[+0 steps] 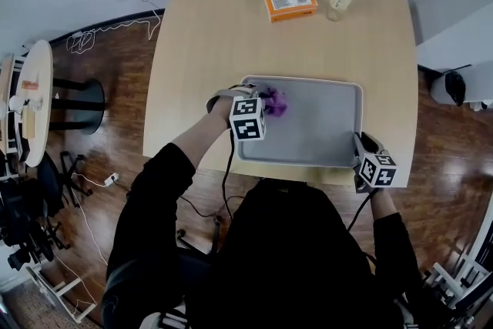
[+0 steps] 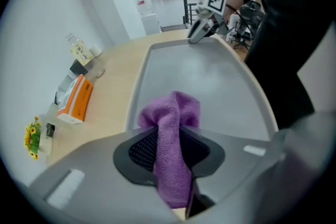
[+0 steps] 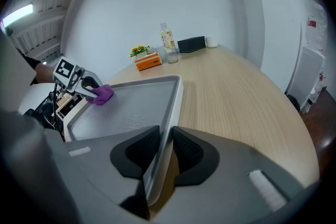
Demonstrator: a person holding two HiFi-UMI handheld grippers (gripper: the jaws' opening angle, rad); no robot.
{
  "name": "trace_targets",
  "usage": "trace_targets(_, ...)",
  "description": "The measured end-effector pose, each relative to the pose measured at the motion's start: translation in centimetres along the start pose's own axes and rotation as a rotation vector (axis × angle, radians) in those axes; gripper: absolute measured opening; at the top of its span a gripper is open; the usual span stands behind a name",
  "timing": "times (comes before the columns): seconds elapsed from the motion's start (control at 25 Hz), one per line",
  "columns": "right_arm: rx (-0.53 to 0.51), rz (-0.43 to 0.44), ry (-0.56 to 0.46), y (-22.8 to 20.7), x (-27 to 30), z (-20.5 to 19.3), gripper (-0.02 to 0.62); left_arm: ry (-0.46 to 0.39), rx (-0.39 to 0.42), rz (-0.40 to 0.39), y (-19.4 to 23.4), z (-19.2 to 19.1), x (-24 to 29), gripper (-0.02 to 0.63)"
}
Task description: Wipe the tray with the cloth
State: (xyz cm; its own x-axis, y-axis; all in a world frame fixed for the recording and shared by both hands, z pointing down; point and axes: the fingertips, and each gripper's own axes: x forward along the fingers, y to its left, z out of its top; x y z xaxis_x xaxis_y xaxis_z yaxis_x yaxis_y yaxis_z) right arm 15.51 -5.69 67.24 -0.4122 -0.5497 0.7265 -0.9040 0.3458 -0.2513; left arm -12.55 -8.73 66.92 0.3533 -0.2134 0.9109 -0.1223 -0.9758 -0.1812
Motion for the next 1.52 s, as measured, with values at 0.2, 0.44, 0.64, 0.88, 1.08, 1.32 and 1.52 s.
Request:
trace_targets(0.2,0.014,-0.010,-0.009,0.0,-0.1,0.0,0.083,0.059,0.076,0.024,4.2,-0.8,0.2,0.084)
trace_targets(0.44,0.012,-0.012,-0.012,-0.1,0.0,0.1,0.083,0.024,-0.109,0.085,2.1,-3.0,-0.6,0.082)
trace_targets(0.64,0.010,-0.014,-0.011,-0.5,0.1,0.1,0.083,-0.023,-0.135,0.031,-4.3,-2.8,-1.8,0.083)
trace_targets(0.88,0.001,-0.010,-0.007,-0.6,0.1,0.2,0.083,-0.039,-0.136,-0.005,-10.9,-1.8,-2.6,0.083)
trace_targets(1.08,0.002,-0.013,-0.016,-0.4,0.0,0.1,0.083,-0.033,-0.149,-0.007,-14.5,-1.6,-3.3,0.080)
trace_targets(1.32,0.003,-0.012,-0.027,0.4,0.3,0.1,0.083,-0.055,-0.117,-0.014,-14.7,2.0,-1.9,0.080)
trace_targets(1.52,0.011,-0.003,-0.033,0.7,0.1,-0.1,0.083,-0.114,0.036,-0.093,-15.2,12.7,1.8,0.080)
